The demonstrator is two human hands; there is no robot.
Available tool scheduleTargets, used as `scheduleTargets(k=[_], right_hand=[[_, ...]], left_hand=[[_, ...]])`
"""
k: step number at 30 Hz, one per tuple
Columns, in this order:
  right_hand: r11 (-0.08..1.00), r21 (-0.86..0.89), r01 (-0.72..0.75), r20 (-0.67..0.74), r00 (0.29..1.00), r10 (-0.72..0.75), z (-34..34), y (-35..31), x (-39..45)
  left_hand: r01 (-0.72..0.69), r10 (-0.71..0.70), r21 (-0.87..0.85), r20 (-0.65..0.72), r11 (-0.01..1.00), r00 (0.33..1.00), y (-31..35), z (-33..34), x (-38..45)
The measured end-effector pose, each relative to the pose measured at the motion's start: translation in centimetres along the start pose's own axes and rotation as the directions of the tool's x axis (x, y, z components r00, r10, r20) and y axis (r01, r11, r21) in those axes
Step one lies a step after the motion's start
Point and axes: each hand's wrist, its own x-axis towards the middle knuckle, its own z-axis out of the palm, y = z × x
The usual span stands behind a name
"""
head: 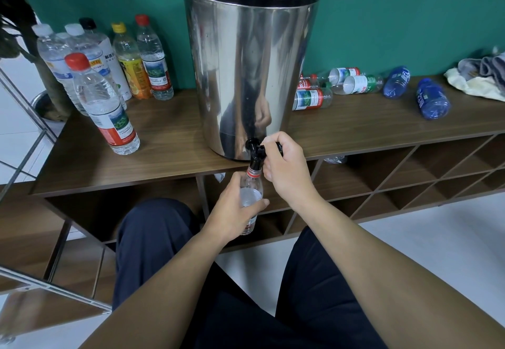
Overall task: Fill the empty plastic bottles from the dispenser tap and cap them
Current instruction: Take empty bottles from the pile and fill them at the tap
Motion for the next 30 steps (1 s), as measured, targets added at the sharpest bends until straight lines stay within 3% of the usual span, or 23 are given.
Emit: scheduleTargets(k=[30], right_hand=[[1.0,0.024,-0.011,-0.009,1.0,0.011,0.16,-0.06,-0.07]], left_hand=[[0.017,-0.017,0.009,-0.001,1.0,1.0,0.14,-0.09,-0.07]])
